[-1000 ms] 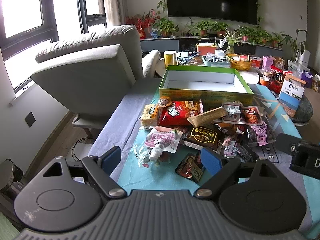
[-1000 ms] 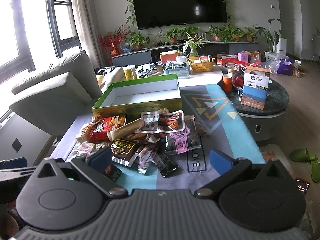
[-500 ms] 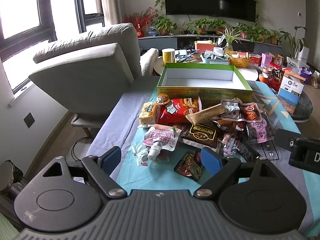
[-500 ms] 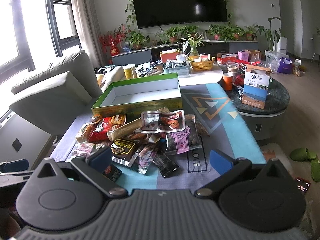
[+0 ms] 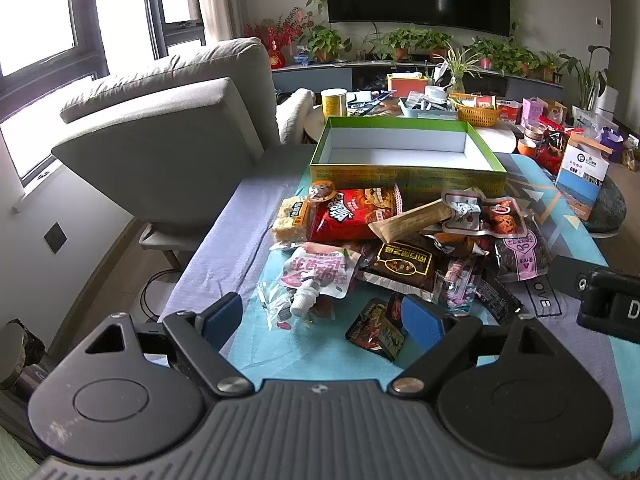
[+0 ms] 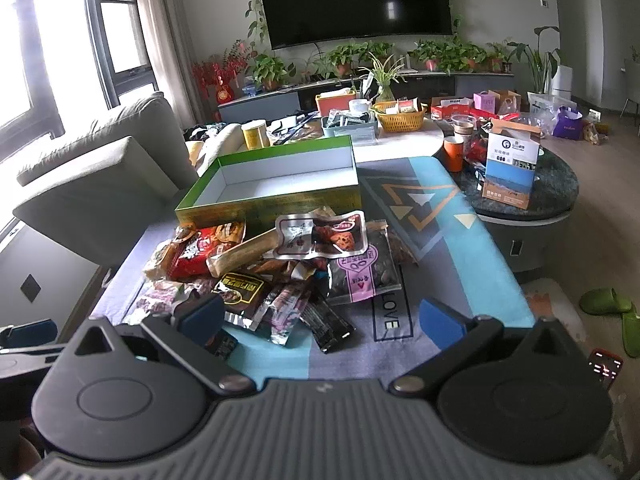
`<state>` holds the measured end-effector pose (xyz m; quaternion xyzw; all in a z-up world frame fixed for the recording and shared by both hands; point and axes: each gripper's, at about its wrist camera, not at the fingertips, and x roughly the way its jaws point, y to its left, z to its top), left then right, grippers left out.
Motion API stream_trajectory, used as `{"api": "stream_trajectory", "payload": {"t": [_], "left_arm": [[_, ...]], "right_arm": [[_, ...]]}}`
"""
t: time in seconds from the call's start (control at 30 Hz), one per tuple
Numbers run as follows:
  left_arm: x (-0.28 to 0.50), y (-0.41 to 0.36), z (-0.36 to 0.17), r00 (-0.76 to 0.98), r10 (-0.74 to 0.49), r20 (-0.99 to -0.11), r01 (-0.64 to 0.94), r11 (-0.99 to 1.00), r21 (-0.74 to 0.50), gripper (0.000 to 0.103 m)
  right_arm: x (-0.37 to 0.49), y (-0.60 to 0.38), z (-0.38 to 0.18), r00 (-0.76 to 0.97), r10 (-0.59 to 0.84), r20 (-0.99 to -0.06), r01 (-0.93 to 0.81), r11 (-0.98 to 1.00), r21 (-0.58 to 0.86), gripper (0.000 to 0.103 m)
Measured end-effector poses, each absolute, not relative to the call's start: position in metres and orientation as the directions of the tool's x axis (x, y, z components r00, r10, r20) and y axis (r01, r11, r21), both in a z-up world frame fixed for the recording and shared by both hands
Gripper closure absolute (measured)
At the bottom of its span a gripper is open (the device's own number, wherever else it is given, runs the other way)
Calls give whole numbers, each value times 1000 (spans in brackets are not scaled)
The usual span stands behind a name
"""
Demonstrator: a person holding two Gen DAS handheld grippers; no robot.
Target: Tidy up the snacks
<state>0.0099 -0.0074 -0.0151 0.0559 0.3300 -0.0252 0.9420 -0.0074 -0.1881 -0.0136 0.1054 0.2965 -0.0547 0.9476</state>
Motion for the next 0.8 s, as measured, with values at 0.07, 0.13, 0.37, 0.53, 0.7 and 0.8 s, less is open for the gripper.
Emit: {"api": "stream_trajectory", "payload": {"t": [0.07, 0.13, 0.37, 0.53, 0.7, 0.8], "left_arm": [[10, -8, -15, 781, -12, -625, 86, 992, 89, 17], [10, -8, -16, 780, -12, -626, 86, 992, 88, 17], [10, -8, -17, 778, -17, -628, 90, 992, 85, 17], [9, -8, -17, 778, -17, -628, 90, 992, 84, 17], [9, -8, -17, 777, -17, -629, 90, 992, 84, 17], [8, -9, -18, 777, -19, -630, 90, 993, 82, 17]], "right_arm": [[-7, -187, -14, 818, -40, -573, 165, 972, 167, 45], [-7, -187, -14, 818, -41, -574, 165, 972, 166, 45], [-7, -186, -14, 817, -42, -575, 168, 971, 168, 45], [-7, -186, -14, 818, -41, -574, 167, 972, 168, 45], [-7, -186, -15, 817, -41, -575, 167, 972, 168, 45], [-7, -186, -15, 815, -40, -579, 166, 972, 166, 45]]}}
